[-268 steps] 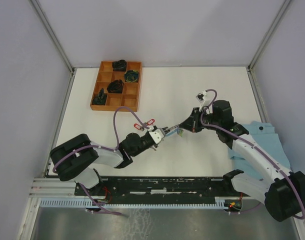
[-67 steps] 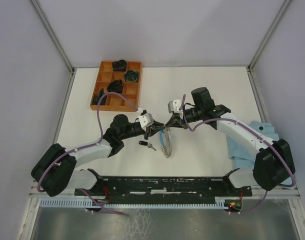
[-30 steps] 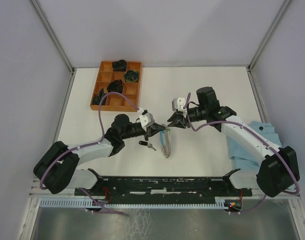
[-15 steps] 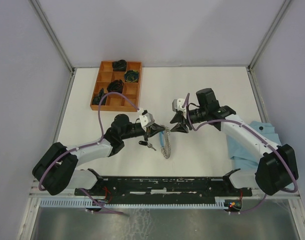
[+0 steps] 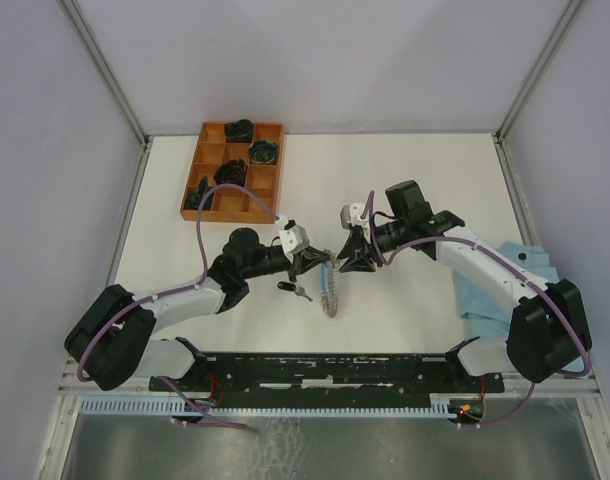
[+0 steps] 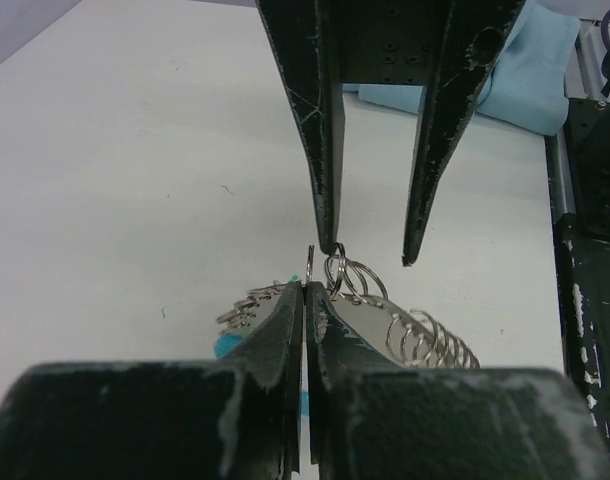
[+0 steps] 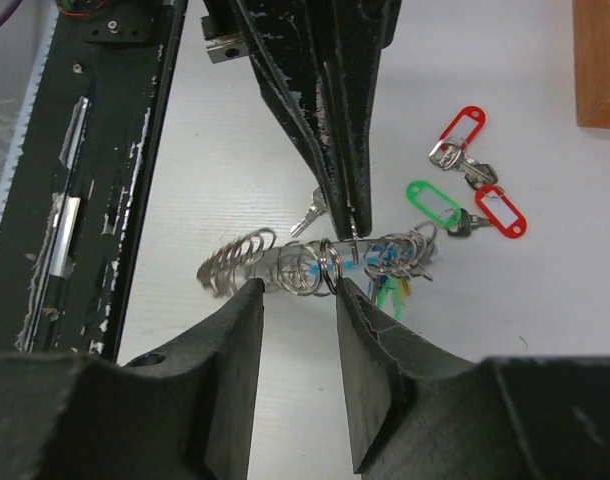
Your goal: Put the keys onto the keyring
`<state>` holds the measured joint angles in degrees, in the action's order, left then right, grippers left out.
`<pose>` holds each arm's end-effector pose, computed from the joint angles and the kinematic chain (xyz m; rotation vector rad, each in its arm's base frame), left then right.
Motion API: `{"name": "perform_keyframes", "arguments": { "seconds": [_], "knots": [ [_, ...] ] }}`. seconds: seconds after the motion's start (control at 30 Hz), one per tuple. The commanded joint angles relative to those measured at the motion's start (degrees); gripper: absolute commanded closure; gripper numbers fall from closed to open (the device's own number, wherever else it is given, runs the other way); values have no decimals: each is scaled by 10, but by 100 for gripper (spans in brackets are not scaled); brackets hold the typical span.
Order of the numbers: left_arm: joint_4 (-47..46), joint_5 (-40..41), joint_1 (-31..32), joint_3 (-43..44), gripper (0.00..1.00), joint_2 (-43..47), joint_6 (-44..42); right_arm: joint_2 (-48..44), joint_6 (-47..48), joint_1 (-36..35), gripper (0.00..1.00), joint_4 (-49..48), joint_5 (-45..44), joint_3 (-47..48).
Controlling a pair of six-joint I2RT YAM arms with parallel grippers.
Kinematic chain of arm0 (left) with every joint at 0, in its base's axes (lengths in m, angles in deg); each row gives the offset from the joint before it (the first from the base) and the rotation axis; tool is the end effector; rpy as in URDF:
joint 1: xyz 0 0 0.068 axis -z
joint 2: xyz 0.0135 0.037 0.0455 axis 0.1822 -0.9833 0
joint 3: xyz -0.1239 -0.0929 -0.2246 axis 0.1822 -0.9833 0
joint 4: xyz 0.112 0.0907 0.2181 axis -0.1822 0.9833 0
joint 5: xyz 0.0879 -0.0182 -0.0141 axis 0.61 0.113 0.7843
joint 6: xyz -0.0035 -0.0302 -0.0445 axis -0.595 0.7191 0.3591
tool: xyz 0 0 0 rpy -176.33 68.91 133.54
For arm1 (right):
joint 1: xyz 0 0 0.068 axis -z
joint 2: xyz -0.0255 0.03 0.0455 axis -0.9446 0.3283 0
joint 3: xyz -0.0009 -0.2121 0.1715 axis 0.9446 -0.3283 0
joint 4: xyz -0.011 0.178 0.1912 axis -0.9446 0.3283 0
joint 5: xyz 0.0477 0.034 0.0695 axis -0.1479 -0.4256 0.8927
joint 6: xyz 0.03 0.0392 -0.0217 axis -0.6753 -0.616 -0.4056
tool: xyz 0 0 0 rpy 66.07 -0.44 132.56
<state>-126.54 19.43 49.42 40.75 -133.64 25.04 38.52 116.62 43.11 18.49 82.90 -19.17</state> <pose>0.1951 -0.1839 0.2231 1.0829 1.3404 -0.9308 0.2339 0.1568 0.2650 -1.5292 1.5557 1.0833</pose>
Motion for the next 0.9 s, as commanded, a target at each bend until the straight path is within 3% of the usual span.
{"name": "perform_keyframes", "arguments": {
  "seconds": [0.0,0.17,0.43,0.67,0.87],
  "knots": [
    [-27,27,-1,30,97,15,-3,-14,39,-9,59,88,55,20],
    [-24,40,-2,31,97,15,-4,-35,89,-21,64,177,50,28],
    [-29,30,-2,27,97,19,-3,-135,-82,-23,59,-76,-111,-71],
    [-45,24,-2,26,97,17,8,-119,-217,-24,58,-184,-183,-101],
    [-47,21,-2,25,97,17,9,-118,-277,-23,54,-211,-217,-127]
  ]
}}
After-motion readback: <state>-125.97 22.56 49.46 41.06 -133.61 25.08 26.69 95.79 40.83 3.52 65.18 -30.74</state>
